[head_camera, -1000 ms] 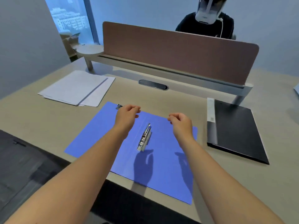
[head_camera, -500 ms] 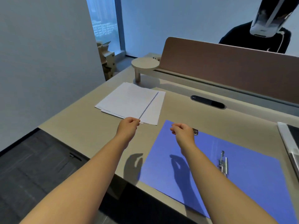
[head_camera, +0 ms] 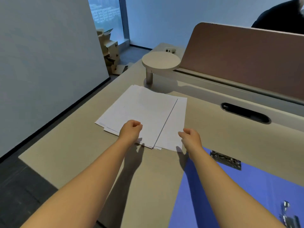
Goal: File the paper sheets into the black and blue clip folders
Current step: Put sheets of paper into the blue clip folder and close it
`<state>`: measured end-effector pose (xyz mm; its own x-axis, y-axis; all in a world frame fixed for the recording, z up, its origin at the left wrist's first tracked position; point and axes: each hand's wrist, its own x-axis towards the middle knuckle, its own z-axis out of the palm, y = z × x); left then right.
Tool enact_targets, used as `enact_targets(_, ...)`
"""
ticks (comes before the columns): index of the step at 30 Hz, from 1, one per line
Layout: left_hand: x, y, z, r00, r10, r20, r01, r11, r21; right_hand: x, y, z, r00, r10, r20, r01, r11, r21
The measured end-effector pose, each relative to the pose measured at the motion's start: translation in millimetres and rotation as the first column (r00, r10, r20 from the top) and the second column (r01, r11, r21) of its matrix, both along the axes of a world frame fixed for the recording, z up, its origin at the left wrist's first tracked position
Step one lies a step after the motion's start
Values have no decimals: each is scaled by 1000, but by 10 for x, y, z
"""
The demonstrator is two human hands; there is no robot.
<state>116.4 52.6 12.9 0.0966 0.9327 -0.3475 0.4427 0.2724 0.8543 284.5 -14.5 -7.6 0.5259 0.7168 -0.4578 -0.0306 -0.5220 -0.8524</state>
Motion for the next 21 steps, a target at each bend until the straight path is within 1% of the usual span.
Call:
enact_targets(3,52,336,-126,995,-18,-93,19,1000,8,94,274,-117,999,-15,36,16,999,-36)
enact_targets(5,47,601,-252,979,-34,-201,34,999,1,146,456,-244,997,-15,70,20,997,-73)
enact_targets(7,9,825,-378,942,-39,-334,40,999,-1,181,602,-352,995,-19,97,30,993,-112)
enact_targets(10,-59,1103,-541,842,-33,-539,53,998,21,213,810,-397,983,-27,181,61,981,-186)
enact_targets(13,-163,1306,-650,697,-50,-715,63,998,-8,229,1001,-466,968,-6,250,69,968,-243)
enact_targets(14,-213,1378,-676,664,-59,-746,58,998,-27,214,1048,-469,965,0,262,71,963,-260)
enact_targets(16,-325,1540,-712,632,-84,-771,60,996,-60,177,1125,-478,962,-3,272,87,951,-297)
enact_targets(18,-428,1701,-722,642,-115,-758,79,993,-84,159,1192,-505,959,-33,282,124,943,-309)
enact_targets(20,-492,1815,-715,677,-119,-726,64,993,-103,129,1238,-529,955,-54,293,150,937,-315)
enact_targets(21,-512,1851,-707,680,-110,-725,50,993,-103,108,1253,-535,954,-62,293,158,935,-317)
